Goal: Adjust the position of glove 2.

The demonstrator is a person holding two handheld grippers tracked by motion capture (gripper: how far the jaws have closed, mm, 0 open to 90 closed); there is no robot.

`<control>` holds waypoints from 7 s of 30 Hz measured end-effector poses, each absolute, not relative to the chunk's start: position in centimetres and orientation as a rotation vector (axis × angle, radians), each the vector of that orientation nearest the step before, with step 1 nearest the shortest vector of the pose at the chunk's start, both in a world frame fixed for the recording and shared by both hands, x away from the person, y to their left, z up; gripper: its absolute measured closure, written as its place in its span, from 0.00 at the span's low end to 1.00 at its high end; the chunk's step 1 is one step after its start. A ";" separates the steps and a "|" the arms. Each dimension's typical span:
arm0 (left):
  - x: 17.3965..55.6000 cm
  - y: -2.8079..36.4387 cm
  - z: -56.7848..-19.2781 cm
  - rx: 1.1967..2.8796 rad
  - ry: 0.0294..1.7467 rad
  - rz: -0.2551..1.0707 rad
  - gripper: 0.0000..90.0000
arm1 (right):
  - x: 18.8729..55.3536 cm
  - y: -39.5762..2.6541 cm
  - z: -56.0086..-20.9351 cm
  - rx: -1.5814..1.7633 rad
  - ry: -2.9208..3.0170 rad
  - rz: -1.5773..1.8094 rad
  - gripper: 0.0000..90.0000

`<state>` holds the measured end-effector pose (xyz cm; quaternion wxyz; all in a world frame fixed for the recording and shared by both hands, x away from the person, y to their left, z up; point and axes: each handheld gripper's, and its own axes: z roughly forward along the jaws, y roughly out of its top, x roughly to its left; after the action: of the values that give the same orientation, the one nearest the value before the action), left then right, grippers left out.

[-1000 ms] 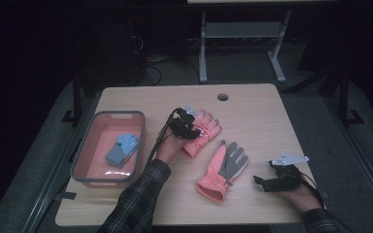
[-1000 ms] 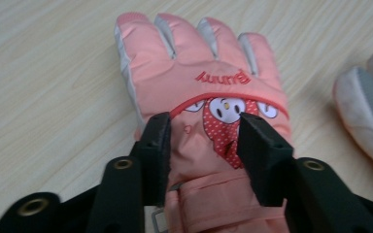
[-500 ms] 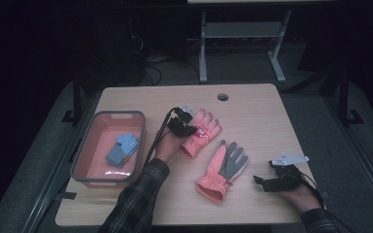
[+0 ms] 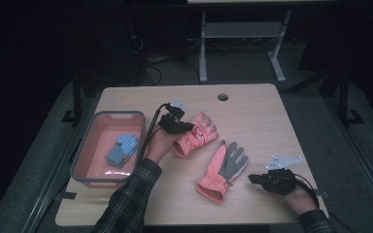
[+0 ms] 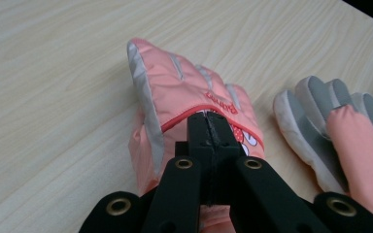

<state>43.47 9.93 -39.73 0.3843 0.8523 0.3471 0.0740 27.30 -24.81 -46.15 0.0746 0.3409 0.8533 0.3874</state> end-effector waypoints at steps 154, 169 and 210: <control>38.6 3.1 -39.5 2.363 0.736 -0.108 0.56 | 31.6 -26.5 -46.9 1.288 2.286 1.032 0.24; 38.8 4.9 -37.8 2.279 0.710 -0.036 0.26 | 31.0 -23.0 -40.2 1.072 2.318 1.333 1.00; 40.1 3.6 -44.0 2.373 0.703 -0.241 0.14 | 34.5 -16.7 -44.2 1.031 2.499 1.206 1.00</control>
<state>40.14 3.56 -43.95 0.3217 0.9035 0.2679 -0.0917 34.47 -16.68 -44.21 0.0907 0.3470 0.8407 0.4057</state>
